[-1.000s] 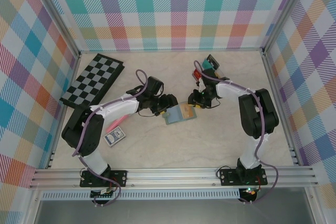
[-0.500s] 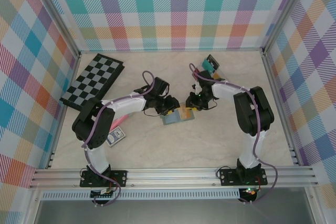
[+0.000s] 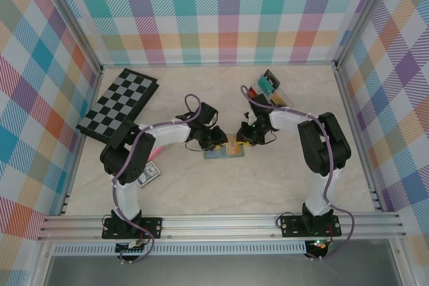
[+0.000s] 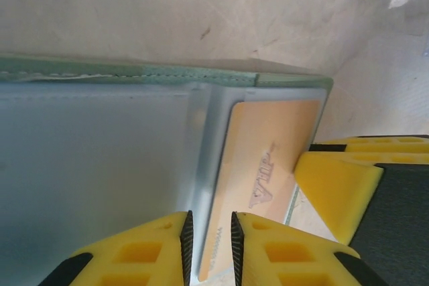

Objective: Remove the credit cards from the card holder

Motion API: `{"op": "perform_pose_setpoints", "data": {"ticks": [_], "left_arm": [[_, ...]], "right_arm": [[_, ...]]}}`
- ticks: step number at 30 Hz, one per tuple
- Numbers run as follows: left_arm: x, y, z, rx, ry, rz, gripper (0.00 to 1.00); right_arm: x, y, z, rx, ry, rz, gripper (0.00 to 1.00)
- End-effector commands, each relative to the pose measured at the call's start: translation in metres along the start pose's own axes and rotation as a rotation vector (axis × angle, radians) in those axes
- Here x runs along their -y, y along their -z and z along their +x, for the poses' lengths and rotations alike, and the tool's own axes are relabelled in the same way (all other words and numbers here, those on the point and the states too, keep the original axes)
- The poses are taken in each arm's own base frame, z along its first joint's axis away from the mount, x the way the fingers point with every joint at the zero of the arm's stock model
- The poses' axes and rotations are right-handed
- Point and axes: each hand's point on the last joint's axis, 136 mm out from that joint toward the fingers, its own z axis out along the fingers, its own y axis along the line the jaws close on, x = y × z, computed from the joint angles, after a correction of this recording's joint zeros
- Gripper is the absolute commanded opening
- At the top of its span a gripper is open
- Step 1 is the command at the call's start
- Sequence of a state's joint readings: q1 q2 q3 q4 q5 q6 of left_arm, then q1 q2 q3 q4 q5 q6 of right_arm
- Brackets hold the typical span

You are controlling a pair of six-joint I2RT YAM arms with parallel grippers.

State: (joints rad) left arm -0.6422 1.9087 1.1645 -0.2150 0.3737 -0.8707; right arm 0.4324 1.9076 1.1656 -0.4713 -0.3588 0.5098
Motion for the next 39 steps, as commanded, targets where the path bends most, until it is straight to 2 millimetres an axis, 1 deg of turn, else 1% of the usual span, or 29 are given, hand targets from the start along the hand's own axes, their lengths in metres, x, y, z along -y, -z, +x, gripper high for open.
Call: {"op": "perform_pose_setpoints", "data": {"ticks": [1, 6, 14, 21, 29, 33, 39], "left_arm": [[0.008, -0.004, 0.001, -0.009, -0.027, 0.006, 0.21], [0.012, -0.009, 0.004, -0.039, -0.037, 0.031, 0.18], [0.004, -0.012, 0.003, -0.049, -0.041, 0.018, 0.16], [0.011, -0.009, 0.003, -0.075, -0.001, 0.135, 0.16], [0.002, -0.01, 0.002, -0.085, 0.018, 0.155, 0.16], [0.005, -0.005, 0.0, -0.079, 0.002, 0.189, 0.15], [0.022, 0.002, 0.0, -0.084, -0.045, 0.283, 0.13]], "right_arm": [[0.004, 0.001, 0.007, -0.01, -0.012, 0.02, 0.19], [0.005, 0.0, 0.007, -0.014, -0.009, 0.026, 0.18], [0.008, -0.004, 0.008, -0.024, -0.012, 0.033, 0.15], [0.011, -0.007, 0.009, -0.034, -0.018, 0.042, 0.14], [0.013, -0.01, 0.011, -0.046, -0.027, 0.049, 0.13], [0.016, -0.011, 0.012, -0.05, -0.028, 0.061, 0.12], [0.022, -0.015, 0.013, -0.059, -0.039, 0.083, 0.11]]}}
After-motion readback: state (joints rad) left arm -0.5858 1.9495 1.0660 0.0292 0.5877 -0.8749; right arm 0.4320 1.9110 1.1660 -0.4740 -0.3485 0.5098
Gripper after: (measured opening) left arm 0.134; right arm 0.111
